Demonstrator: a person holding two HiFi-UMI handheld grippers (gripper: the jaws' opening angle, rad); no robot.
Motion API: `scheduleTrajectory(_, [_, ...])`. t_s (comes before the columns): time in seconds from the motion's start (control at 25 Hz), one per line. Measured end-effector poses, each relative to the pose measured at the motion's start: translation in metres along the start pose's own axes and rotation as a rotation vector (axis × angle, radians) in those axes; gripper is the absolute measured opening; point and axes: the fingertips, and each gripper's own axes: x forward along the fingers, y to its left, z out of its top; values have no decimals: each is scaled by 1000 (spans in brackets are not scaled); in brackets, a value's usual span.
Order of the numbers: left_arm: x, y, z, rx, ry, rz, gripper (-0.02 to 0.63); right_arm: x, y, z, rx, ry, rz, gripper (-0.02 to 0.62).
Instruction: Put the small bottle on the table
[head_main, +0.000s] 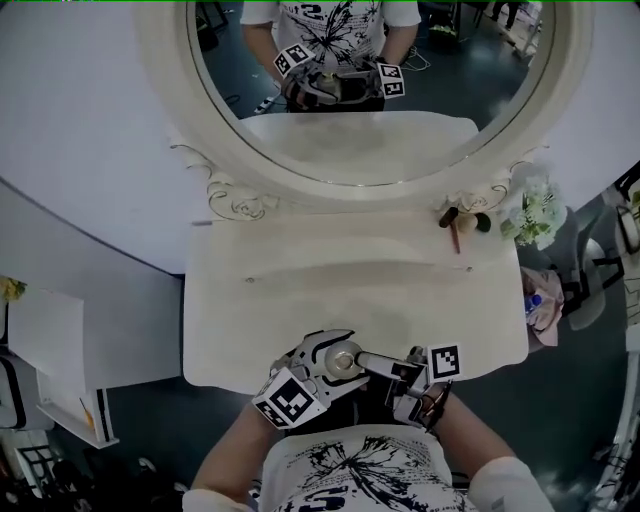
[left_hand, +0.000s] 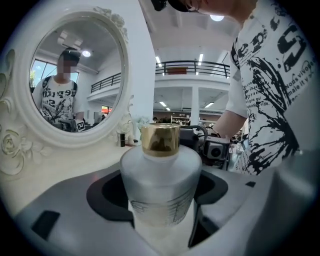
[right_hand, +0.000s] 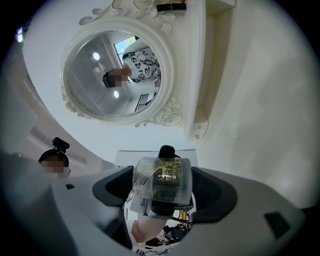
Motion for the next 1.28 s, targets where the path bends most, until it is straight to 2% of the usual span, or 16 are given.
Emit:
scheduleTrajectory(0.2, [11, 10, -30, -32, 24, 35, 351, -2, -33, 7, 11, 11, -19, 374])
scheduleTrajectory(0.48, [24, 19, -73, -62, 69, 65, 351, -8, -74, 17, -76, 33, -153, 374])
scheduleTrajectory(0.68, [34, 25, -98, -57, 104, 78, 353, -17, -100, 25, -133, 7, -272, 374])
scheduleTrajectory(0.84, [43, 27, -110, -58, 130, 82, 353, -21, -110, 29, -113, -21, -293, 368])
scheduleTrajectory(0.96, [48, 28, -120, -38, 175, 82, 351, -23, -114, 30, -97, -33, -294, 335])
scheduleTrajectory(1.08, [51, 29, -130, -13, 223, 85, 353, -24, -116, 30, -96, -33, -301, 262])
scheduleTrajectory(1.2, [52, 28, -135, -20, 223, 91, 353, -27, -122, 28, -91, -31, -336, 222])
scheduleTrajectory(1.28, [52, 28, -135, -30, 209, 99, 353, -29, -126, 27, -76, -37, -360, 221])
